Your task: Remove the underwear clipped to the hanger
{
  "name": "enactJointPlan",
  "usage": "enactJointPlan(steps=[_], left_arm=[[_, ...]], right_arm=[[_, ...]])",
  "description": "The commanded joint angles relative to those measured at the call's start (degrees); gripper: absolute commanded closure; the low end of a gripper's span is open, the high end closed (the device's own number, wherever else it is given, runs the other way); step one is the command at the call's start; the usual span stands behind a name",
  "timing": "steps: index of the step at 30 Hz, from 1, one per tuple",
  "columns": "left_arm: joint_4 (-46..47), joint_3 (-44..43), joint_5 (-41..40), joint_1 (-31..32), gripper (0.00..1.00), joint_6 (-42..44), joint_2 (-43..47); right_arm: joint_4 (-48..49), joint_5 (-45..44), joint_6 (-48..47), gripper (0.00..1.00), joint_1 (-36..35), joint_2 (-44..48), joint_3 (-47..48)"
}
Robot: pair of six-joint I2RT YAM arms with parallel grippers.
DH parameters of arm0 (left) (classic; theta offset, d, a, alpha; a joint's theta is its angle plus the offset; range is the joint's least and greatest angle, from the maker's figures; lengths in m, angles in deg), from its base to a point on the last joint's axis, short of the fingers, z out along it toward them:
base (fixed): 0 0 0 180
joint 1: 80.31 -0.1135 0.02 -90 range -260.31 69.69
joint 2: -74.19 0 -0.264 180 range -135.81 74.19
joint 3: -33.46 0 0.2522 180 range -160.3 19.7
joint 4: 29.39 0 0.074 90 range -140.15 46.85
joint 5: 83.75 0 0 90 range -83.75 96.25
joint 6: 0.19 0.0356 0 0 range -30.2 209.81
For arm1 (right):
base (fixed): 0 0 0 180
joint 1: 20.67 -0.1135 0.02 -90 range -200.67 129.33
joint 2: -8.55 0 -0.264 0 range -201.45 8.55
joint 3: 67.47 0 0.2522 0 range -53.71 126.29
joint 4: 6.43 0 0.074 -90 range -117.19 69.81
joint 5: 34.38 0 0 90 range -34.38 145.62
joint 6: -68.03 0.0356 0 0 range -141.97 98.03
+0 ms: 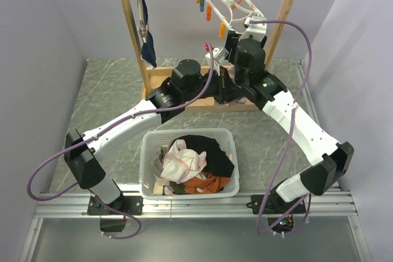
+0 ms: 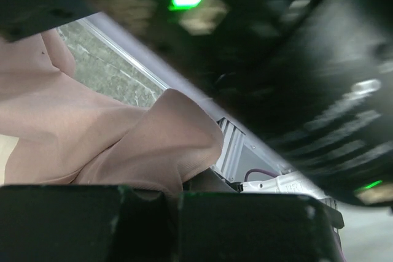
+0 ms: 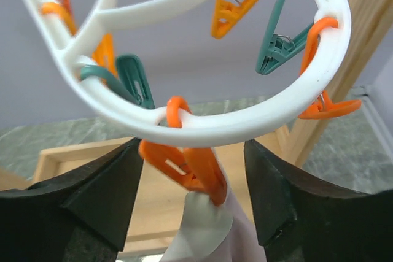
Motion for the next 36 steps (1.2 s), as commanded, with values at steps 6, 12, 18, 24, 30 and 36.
enactJointPlan(steps=[6,12,18,24,30,36], left_arm=[[1.94,-2.2,-0.75,0.39,0.99,1.08,1.0],[1.59,-1.32,-1.46,0.39,0.99,1.34,1.61],[0.02,0.08,-3.21,0.3,0.99,2.66,3.1],[-1.58,2.63,-5.32,-0.4,0.99,4.07,6.27],[-2.28,6.85,-4.98,-1.54,0.99,3.98,9.52],[-1.49,7.82,-5.24,-1.63,0.99,3.28,10.4]], right_arm=[[2.99,-12.92,0.09,0.61,-1.11,-3.29,5.52],[3.78,-9.94,-0.87,0.98,-1.2,-2.41,5.43],[0.98,-5.64,-0.09,0.49,-1.12,-2.06,6.84],[-1.05,-3.08,3.43,0.28,0.02,0.4,7.1],[-4.3,-0.09,5.97,0.23,1.43,0.93,9.3],[-6.5,4.3,7.56,0.23,2.58,1.28,9.21]])
